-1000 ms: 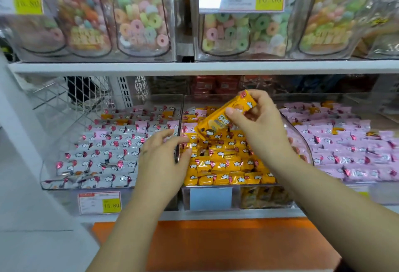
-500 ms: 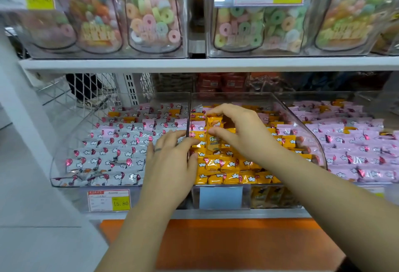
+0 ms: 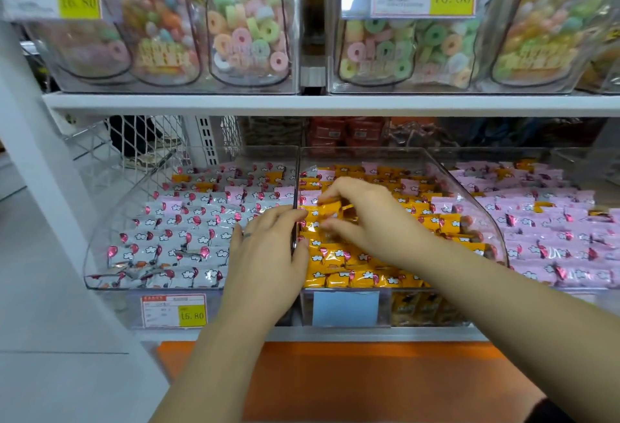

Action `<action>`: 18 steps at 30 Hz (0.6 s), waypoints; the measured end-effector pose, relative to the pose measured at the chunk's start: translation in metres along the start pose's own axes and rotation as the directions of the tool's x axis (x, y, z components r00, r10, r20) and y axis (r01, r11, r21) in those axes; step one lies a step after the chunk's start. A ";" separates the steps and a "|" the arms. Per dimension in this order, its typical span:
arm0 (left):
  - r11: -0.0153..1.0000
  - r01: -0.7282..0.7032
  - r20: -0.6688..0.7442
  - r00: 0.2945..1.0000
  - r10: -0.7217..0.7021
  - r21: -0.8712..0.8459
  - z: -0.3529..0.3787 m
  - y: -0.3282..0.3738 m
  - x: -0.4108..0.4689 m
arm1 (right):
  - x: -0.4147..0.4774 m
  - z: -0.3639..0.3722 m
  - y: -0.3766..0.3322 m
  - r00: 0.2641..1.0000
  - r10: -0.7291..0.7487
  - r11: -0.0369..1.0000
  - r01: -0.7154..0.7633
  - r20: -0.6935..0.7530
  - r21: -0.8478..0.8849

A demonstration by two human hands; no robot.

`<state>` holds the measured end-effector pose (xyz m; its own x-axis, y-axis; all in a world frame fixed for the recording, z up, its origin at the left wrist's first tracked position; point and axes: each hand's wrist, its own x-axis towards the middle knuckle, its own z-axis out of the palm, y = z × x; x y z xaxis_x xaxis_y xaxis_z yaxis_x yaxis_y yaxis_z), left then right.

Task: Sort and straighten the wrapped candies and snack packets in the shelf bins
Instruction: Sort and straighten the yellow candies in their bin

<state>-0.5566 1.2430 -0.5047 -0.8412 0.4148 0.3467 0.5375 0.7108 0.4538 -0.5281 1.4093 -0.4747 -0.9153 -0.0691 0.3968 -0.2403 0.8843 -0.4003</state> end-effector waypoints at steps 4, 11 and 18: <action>1.000 -0.002 -0.002 1.000 0.002 -0.010 -0.001 -0.001 0.000 | 0.005 -0.006 0.000 0.999 -0.009 1.000 0.009 0.031 -0.004; 1.000 0.001 0.003 1.000 -0.001 -0.006 -0.001 -0.002 -0.001 | -0.005 0.014 0.011 0.988 0.146 0.987 -0.149 0.047 0.064; 1.000 -0.001 0.004 1.000 0.001 -0.010 -0.001 -0.002 0.000 | -0.005 0.015 0.021 0.979 0.071 0.987 -0.042 0.189 -0.156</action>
<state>-0.5575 1.2406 -0.5048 -0.8408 0.4181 0.3439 0.5392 0.7043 0.4619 -0.5332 1.4208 -0.4975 -0.9747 -0.0920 0.2035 -0.1484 0.9477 -0.2825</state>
